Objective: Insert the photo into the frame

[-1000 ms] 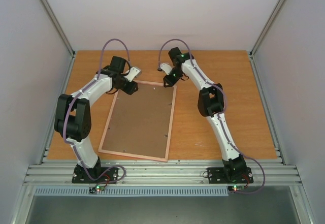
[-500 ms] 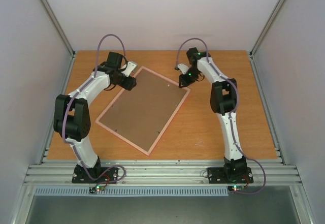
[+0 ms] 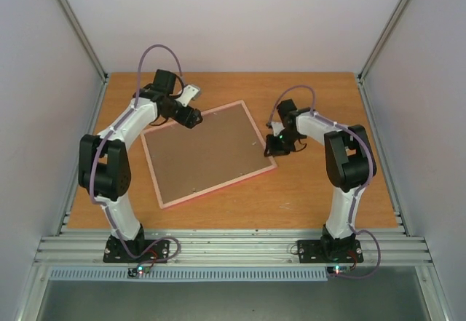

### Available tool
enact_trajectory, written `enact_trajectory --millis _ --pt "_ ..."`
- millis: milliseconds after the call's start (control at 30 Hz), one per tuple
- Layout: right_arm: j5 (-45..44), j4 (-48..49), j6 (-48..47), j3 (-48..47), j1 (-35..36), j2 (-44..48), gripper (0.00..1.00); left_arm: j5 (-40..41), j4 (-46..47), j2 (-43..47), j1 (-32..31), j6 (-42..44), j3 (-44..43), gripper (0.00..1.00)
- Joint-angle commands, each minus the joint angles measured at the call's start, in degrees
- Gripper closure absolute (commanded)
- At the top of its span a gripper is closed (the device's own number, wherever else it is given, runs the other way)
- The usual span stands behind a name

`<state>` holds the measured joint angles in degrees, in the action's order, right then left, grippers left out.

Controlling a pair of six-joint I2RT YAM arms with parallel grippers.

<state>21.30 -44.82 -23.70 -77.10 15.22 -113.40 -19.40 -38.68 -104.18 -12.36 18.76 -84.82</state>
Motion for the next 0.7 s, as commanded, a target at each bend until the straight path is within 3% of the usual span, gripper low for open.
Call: enact_trajectory --millis 0,100,267,367,533,667 --pt "9.14 4.15 8.88 7.22 6.69 4.75 0.69 -6.80 -3.70 -2.86 -1.47 3.24 -0.98 0.25" --pt "14.07 2.87 6.30 6.56 7.46 5.09 0.60 -8.10 -3.96 -3.58 -3.09 4.41 0.39 0.29" --pt "30.36 -1.89 0.09 6.08 5.69 1.68 0.60 -10.31 -3.95 -3.83 -4.74 5.12 3.21 0.35" --pt "34.53 -1.51 -0.95 6.59 4.02 1.76 0.60 -10.58 -2.77 -2.53 -6.36 6.27 6.73 0.37" --pt "29.21 2.79 2.64 2.82 0.96 0.83 0.63 -10.79 2.01 -2.03 -8.82 6.60 11.52 0.45" --pt "23.56 4.65 5.49 -0.41 1.04 -1.27 0.70 -8.97 3.70 -5.50 -11.12 5.40 8.56 0.54"
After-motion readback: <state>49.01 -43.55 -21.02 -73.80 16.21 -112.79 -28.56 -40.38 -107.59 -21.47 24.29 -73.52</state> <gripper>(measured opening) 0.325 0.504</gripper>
